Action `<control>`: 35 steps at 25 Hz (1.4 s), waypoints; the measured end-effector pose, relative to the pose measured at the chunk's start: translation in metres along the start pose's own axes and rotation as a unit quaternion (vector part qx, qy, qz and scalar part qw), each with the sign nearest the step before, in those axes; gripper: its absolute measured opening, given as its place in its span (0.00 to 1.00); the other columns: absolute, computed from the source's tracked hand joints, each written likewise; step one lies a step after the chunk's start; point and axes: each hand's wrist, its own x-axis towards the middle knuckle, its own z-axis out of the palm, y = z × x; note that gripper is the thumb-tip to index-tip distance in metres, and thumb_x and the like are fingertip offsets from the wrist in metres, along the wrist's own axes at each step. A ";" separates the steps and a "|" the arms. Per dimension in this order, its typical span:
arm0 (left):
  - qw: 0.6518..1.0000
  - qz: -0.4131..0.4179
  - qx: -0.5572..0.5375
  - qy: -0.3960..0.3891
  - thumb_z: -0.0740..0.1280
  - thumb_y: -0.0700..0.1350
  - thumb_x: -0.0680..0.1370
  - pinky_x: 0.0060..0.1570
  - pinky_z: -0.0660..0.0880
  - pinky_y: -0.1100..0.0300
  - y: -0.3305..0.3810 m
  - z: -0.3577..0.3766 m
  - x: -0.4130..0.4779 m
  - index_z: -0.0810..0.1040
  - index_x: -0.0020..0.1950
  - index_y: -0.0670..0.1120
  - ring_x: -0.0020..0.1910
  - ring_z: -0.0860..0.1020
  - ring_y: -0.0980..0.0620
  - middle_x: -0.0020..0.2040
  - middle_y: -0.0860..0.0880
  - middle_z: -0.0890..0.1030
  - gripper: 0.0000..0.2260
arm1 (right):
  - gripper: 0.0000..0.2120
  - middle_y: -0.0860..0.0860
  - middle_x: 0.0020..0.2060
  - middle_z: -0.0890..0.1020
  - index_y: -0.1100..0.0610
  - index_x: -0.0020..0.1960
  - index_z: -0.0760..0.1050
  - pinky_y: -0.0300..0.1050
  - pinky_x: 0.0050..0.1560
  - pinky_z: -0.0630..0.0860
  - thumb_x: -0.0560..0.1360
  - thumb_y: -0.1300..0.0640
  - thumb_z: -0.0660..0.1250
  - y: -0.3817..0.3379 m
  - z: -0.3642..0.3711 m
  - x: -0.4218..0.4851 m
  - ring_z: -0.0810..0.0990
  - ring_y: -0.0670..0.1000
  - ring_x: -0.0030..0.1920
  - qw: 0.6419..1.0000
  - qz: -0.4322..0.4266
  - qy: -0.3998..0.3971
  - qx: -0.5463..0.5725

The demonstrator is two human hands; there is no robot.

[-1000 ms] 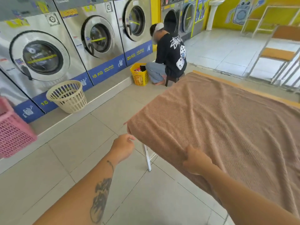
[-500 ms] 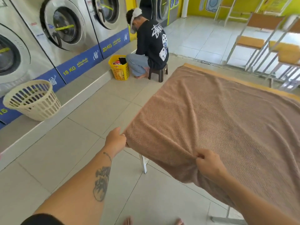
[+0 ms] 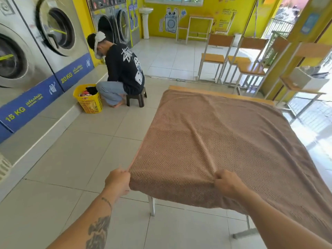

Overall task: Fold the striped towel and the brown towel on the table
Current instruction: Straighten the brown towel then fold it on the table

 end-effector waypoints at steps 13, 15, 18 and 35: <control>0.991 0.032 -0.124 -0.027 0.60 0.41 0.66 0.47 0.77 0.47 0.037 -0.010 -0.008 0.74 0.42 0.44 0.42 0.73 0.46 0.41 0.43 0.76 0.07 | 0.18 0.53 0.59 0.70 0.45 0.64 0.70 0.57 0.62 0.72 0.74 0.52 0.64 -0.019 0.030 -0.002 0.70 0.57 0.62 0.987 -0.025 0.003 -0.157; 0.990 0.086 -0.108 -0.016 0.61 0.41 0.65 0.47 0.77 0.46 0.046 -0.011 -0.011 0.74 0.39 0.43 0.41 0.74 0.46 0.39 0.43 0.76 0.06 | 0.10 0.52 0.55 0.71 0.48 0.56 0.73 0.56 0.57 0.74 0.75 0.52 0.63 -0.022 0.032 0.002 0.71 0.58 0.60 0.983 -0.028 0.013 -0.181; 0.983 0.161 -0.083 0.027 0.60 0.35 0.72 0.38 0.66 0.55 0.044 -0.013 -0.020 0.72 0.39 0.42 0.36 0.69 0.48 0.35 0.46 0.72 0.05 | 0.03 0.51 0.46 0.74 0.53 0.44 0.74 0.50 0.44 0.74 0.73 0.59 0.62 -0.020 0.029 0.005 0.75 0.55 0.49 0.992 -0.045 0.067 -0.100; 0.933 -0.194 -0.274 -0.127 0.63 0.41 0.81 0.53 0.80 0.41 -0.019 0.002 -0.004 0.73 0.63 0.36 0.59 0.76 0.36 0.57 0.37 0.76 0.13 | 0.08 0.53 0.44 0.74 0.54 0.31 0.69 0.49 0.48 0.73 0.68 0.62 0.62 -0.004 0.024 -0.005 0.73 0.52 0.46 0.994 -0.104 -0.015 -0.041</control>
